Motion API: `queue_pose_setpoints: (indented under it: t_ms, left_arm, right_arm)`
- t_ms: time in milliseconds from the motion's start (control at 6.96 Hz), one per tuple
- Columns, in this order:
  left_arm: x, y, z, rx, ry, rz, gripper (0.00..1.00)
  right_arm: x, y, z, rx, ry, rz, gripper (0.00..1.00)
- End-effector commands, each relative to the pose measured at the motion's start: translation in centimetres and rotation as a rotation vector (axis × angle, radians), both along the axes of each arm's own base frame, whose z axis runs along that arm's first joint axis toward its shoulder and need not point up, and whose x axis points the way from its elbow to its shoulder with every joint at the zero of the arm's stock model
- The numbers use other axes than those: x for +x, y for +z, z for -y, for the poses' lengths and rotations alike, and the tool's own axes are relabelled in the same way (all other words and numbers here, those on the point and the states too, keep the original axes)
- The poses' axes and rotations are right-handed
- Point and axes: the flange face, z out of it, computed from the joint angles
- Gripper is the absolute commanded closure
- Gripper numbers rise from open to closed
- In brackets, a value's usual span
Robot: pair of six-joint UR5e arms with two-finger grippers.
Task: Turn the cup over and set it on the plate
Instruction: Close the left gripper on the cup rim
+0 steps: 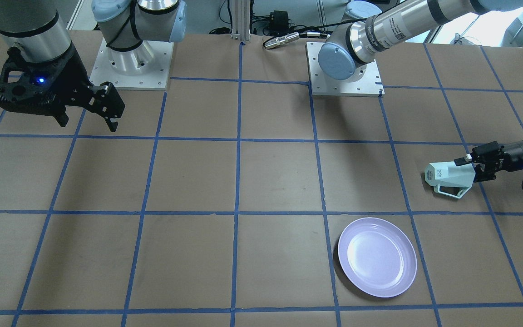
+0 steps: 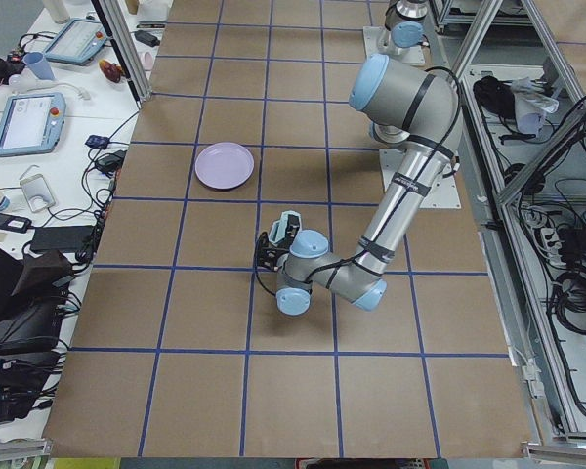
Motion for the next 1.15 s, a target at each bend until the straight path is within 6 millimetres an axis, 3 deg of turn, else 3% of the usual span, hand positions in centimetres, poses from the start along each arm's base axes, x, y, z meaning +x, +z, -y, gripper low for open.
queue_pose_setpoints:
  t_ms: [0, 288, 1006]
  left_arm:
    - [0.01, -0.09, 0.01, 0.001, 0.0, -0.001, 0.74]
    - [-0.03, -0.14, -0.02, 0.001, 0.0, -0.003, 0.86]
    - [-0.21, 0.31, 0.16, -0.004, 0.026, -0.018, 0.99]
  right_arm:
    - [0.0, 0.04, -0.03, -0.001, 0.0, 0.0, 0.0]
    - [0.01, 0.04, -0.03, -0.001, 0.0, 0.001, 0.0]
    - [0.01, -0.03, 0.02, 0.001, 0.0, 0.001, 0.0]
